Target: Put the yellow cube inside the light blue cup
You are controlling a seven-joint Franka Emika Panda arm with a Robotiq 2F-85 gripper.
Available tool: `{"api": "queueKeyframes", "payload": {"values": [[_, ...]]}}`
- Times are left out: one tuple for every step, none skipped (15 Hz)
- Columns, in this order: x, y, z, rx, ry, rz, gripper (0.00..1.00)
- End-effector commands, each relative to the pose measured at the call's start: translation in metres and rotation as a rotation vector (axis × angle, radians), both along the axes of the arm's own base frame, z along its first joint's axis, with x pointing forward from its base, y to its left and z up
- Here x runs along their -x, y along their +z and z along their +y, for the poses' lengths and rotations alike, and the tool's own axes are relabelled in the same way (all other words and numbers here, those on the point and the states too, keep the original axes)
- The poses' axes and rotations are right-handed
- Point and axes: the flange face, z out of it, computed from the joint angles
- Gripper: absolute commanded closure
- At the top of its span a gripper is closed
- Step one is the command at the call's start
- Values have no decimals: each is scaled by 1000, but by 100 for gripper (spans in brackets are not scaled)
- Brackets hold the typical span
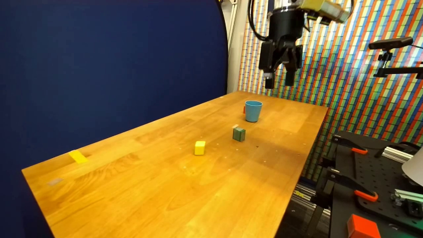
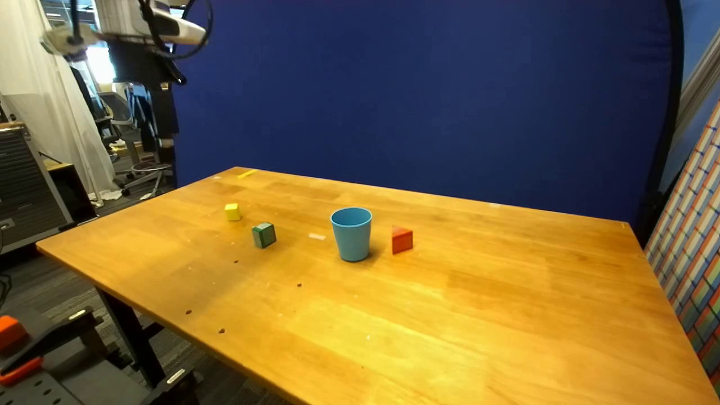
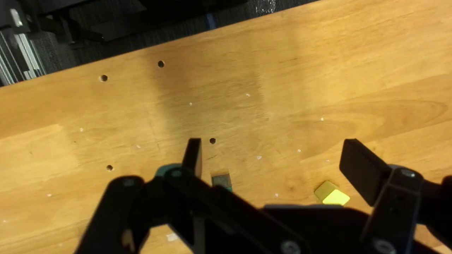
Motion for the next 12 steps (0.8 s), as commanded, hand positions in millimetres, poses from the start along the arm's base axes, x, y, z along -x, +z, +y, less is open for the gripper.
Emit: {"api": "queueKeyframes", "payload": {"values": [[-51, -52, 22, -32, 65, 12, 0], [-63, -66, 30, -39, 82, 10, 0], [-77, -79, 38, -48, 97, 13, 0], [-89, -93, 46, -58, 113, 17, 0], [-103, -106, 56, -60, 127, 18, 0], [-115, -120, 66, -60, 140, 21, 0], [-128, -131, 76, -60, 152, 22, 0], [-138, -141, 85, -56, 170, 25, 0], [-147, -148, 92, -54, 182, 27, 0], [-156, -153, 98, -59, 191, 29, 0], [-163, -158, 104, -60, 198, 29, 0], [-170, -165, 109, -56, 206, 26, 0]]}}
